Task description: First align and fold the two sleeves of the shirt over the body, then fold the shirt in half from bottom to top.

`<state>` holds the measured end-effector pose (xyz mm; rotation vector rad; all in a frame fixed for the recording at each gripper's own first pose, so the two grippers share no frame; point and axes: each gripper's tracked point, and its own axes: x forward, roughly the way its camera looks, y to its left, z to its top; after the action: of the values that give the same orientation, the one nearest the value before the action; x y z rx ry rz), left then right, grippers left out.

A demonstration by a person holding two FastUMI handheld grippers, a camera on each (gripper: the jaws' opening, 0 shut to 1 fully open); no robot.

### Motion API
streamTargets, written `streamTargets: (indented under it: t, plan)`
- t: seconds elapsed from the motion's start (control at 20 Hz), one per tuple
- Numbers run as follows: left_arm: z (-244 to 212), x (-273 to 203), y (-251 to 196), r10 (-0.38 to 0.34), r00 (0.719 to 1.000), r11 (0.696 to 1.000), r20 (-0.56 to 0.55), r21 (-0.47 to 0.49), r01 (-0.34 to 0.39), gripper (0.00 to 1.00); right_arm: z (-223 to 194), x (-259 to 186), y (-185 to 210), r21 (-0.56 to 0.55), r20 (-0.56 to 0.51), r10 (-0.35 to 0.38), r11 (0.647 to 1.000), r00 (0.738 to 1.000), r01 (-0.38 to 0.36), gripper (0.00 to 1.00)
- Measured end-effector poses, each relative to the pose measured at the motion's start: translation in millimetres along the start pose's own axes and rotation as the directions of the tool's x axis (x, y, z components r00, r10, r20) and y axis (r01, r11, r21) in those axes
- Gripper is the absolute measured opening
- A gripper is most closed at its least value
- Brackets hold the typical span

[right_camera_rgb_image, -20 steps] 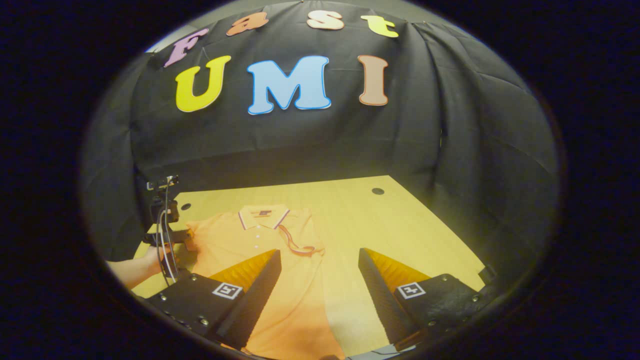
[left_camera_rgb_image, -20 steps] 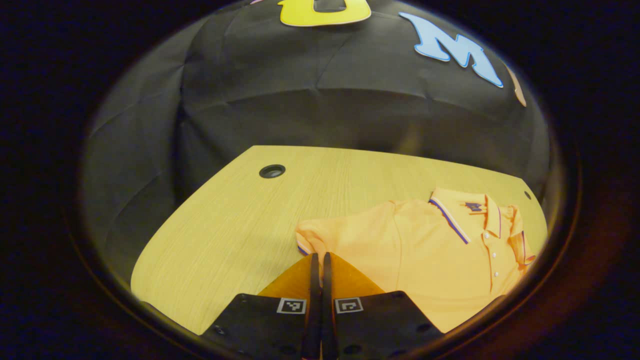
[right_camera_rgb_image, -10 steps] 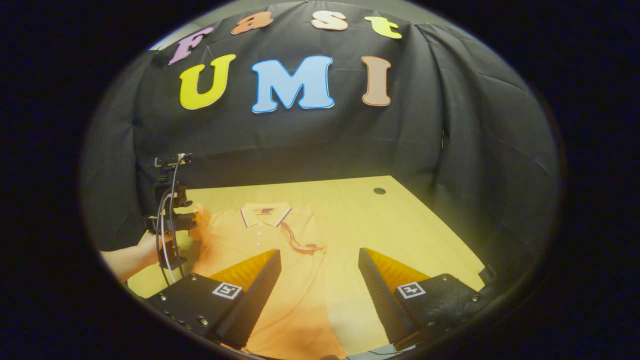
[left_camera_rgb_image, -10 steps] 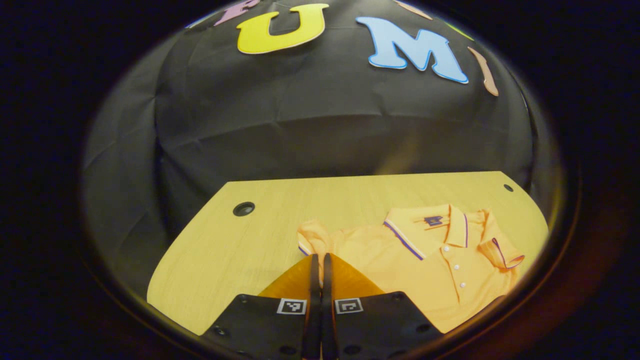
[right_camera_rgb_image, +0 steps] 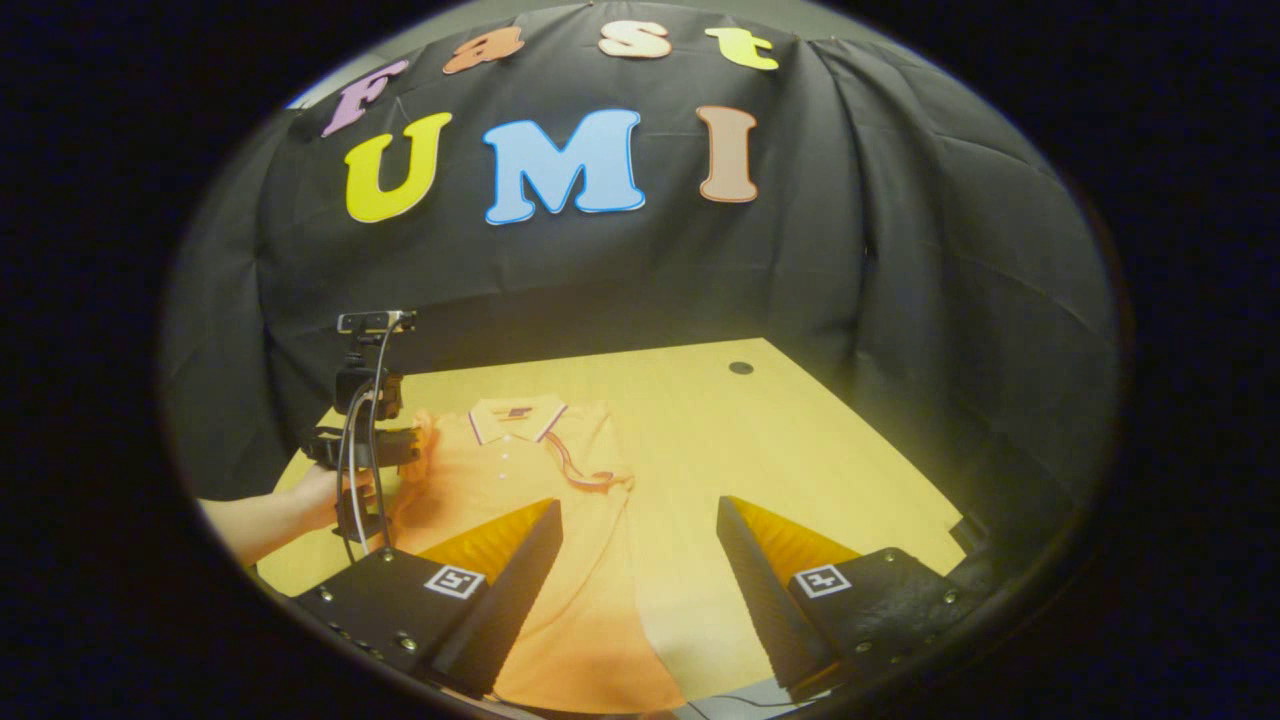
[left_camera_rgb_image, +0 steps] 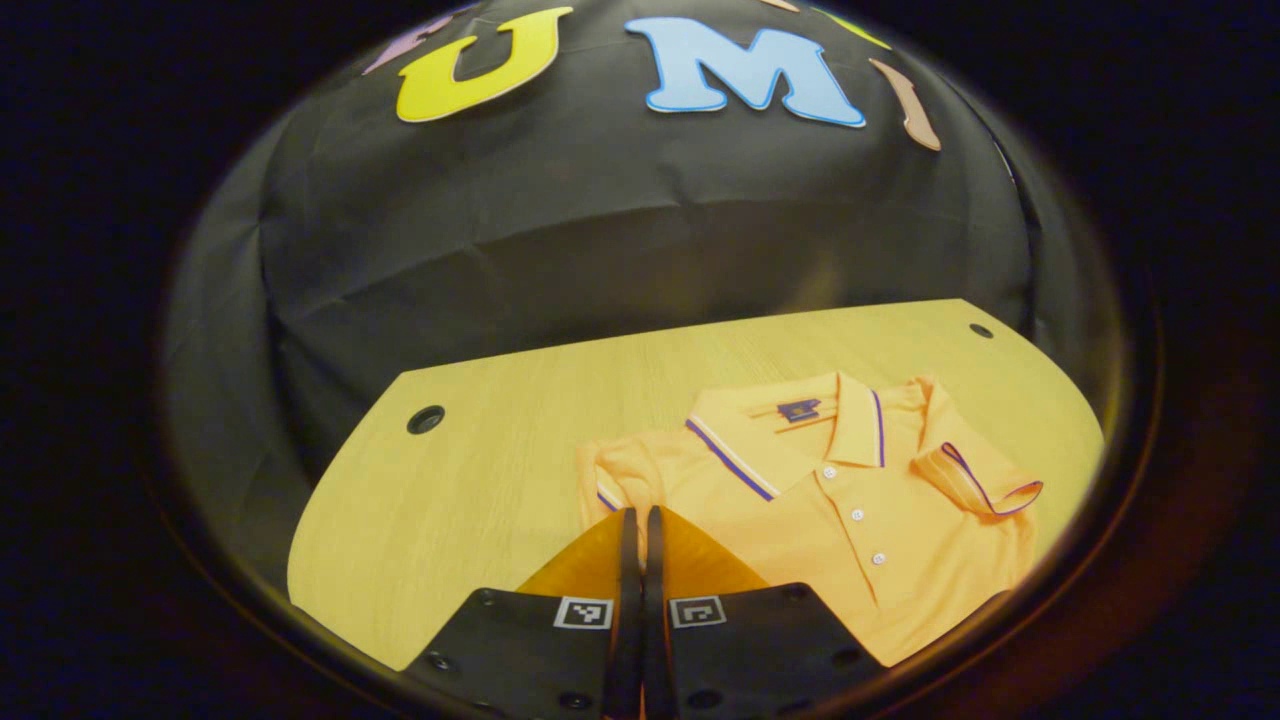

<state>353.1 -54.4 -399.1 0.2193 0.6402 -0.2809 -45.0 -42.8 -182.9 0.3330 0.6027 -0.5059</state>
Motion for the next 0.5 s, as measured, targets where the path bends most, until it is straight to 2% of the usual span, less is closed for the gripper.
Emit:
streamTargets:
  t: [0.1,0.2,0.25,0.3,0.35,0.4,0.5]
  plan:
    - [-7,1,-7,-0.01,1.0,1.0,-0.02,0.002,0.01,0.08,-4,1,-2,-0.004,-0.007,0.002,1.0,1.0,-0.002,0.96]
    - [-9,-3,-14,-0.037,0.999,0.999,-0.027,-0.017,0.037,0.19,-6,-1,-3,-0.005,-0.01,0.009,1.0,1.0,-0.009,0.97]
    - [-9,-7,-18,-0.056,0.998,0.998,-0.025,-0.033,0.055,0.21,-8,-1,-3,-0.004,-0.01,0.014,1.0,1.0,-0.014,0.97]
    - [-9,-9,-20,-0.064,0.998,0.997,-0.024,-0.042,0.063,0.31,-9,-1,-3,-0.007,-0.01,0.02,1.0,1.0,-0.02,0.97]
    - [-12,-13,-22,-0.072,0.997,0.996,-0.028,-0.049,0.071,0.33,-12,-2,-4,-0.012,-0.013,0.025,1.0,1.0,-0.025,0.96]
    - [-14,-19,-24,-0.079,0.996,0.996,-0.029,-0.054,0.077,0.48,-13,-4,-6,-0.017,-0.013,0.031,0.999,0.999,-0.032,0.96]
    - [-17,-33,-25,-0.084,0.996,0.995,-0.032,-0.054,0.082,0.6,-16,-6,-9,-0.031,-0.007,0.041,0.999,0.999,-0.041,0.96]
